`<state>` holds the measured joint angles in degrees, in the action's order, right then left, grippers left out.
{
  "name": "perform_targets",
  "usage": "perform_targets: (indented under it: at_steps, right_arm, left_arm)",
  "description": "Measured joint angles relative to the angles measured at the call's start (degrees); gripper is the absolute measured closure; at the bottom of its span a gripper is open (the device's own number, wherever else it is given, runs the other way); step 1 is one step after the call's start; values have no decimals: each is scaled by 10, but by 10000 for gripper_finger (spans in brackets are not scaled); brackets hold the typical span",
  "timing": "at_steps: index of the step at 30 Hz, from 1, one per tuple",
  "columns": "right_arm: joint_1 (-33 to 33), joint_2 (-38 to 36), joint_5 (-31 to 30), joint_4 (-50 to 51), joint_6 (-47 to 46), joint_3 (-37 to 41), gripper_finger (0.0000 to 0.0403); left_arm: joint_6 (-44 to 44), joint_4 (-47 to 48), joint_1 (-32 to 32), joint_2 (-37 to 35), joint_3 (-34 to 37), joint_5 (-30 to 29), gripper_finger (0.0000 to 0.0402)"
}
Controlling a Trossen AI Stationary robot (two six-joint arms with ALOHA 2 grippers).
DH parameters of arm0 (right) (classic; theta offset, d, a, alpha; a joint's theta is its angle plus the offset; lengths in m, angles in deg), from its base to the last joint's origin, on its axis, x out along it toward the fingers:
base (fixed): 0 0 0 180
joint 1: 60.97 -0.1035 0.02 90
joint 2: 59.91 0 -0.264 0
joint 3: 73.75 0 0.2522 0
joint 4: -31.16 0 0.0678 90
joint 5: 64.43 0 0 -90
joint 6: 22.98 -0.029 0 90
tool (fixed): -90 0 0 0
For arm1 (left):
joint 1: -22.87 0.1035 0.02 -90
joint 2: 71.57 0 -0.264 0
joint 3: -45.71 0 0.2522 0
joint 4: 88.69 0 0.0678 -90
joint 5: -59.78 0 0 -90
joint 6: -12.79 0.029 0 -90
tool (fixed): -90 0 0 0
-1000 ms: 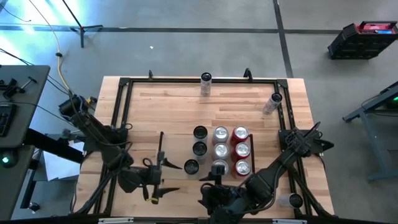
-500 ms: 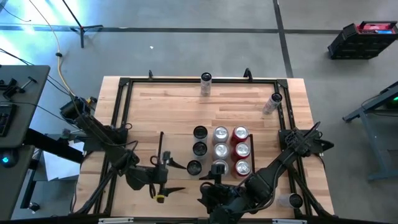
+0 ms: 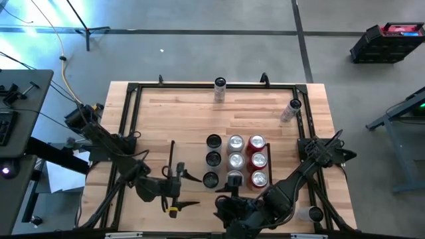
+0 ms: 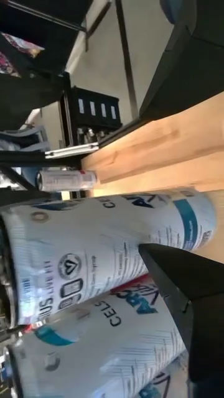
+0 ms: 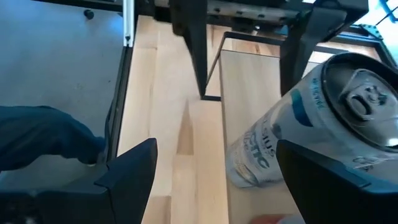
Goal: Place canned beverage on shelf
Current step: Put the white-blue soda can on the shelf aligned with the other white-blue soda cans
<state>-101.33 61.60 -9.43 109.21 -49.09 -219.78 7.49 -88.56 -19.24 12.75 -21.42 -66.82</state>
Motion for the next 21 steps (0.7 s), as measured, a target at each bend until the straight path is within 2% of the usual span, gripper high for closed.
perform_targets:
  at_steps: [21]
  right_arm:
    - [2,0,-20,34,-24,0,89]
  left_arm:
    - [10,-30,21,6,0,6,71]
